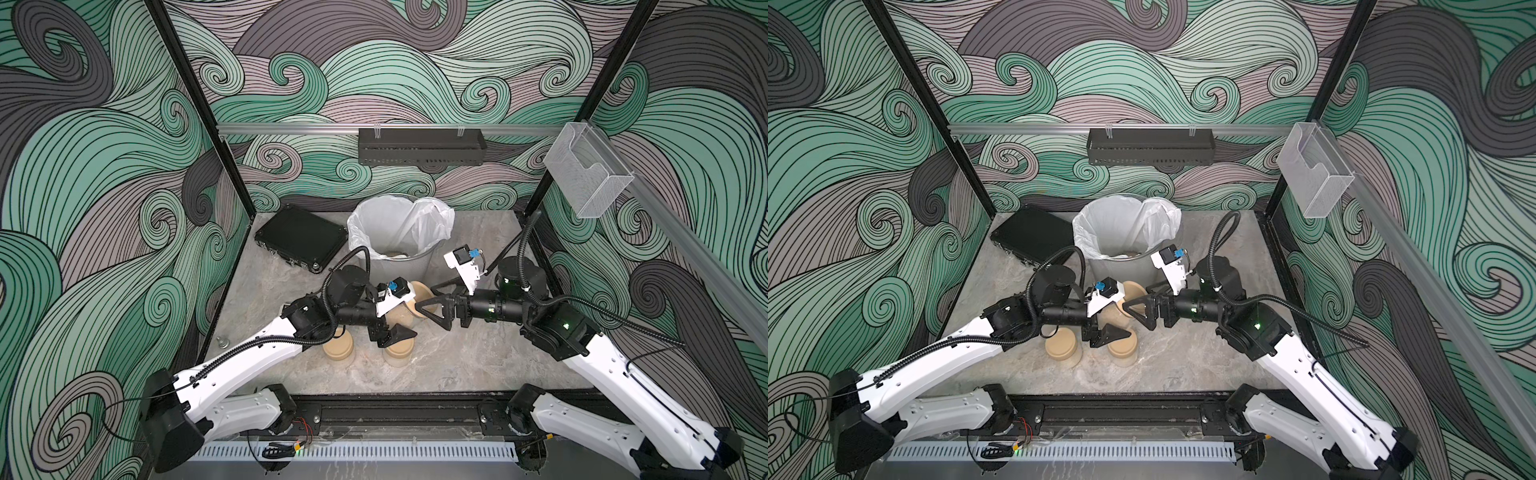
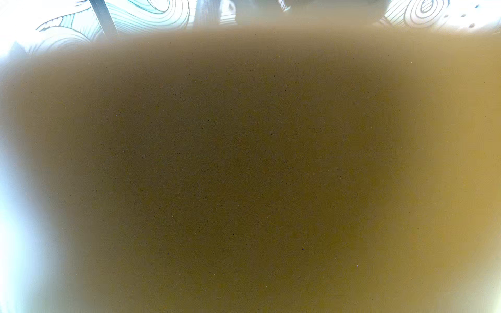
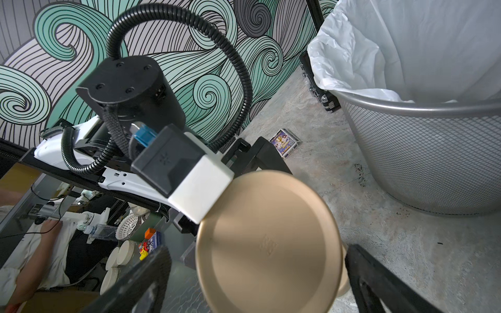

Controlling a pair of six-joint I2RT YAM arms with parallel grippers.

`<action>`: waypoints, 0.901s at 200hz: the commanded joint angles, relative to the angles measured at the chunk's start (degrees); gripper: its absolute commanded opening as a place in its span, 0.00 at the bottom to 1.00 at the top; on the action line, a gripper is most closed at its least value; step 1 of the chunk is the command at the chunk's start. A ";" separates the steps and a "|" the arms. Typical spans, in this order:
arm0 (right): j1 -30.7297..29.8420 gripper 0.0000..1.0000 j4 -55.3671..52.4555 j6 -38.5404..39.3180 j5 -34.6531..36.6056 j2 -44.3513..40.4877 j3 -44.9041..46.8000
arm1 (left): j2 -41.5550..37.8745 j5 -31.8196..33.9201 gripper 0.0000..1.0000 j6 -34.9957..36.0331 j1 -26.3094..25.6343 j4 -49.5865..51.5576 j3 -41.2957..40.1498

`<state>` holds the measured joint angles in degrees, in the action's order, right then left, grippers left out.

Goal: Empty moldy rice from jars
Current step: Unscrew the lid from the jar.

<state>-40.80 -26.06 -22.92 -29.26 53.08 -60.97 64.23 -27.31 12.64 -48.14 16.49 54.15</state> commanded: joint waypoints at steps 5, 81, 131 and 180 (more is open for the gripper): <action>-0.68 0.99 1.11 0.51 1.07 0.86 -1.69 | 0.02 -2.36 0.27 -0.03 0.16 -5.64 2.35; -1.74 0.94 -1.24 1.70 4.71 2.67 -2.05 | 0.02 -3.01 0.27 -0.07 0.18 -5.33 2.71; -1.90 0.71 -1.32 2.25 4.60 2.47 -1.05 | -0.18 -4.44 0.27 -2.33 0.21 -5.52 2.98; -1.83 0.68 -0.48 5.54 -0.19 1.14 0.25 | 0.92 -15.78 0.27 -2.51 0.24 -0.25 5.62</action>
<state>-42.33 -27.62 -20.32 -26.59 54.94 -61.34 65.17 -32.08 10.37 -47.77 16.75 54.48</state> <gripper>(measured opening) 0.796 0.856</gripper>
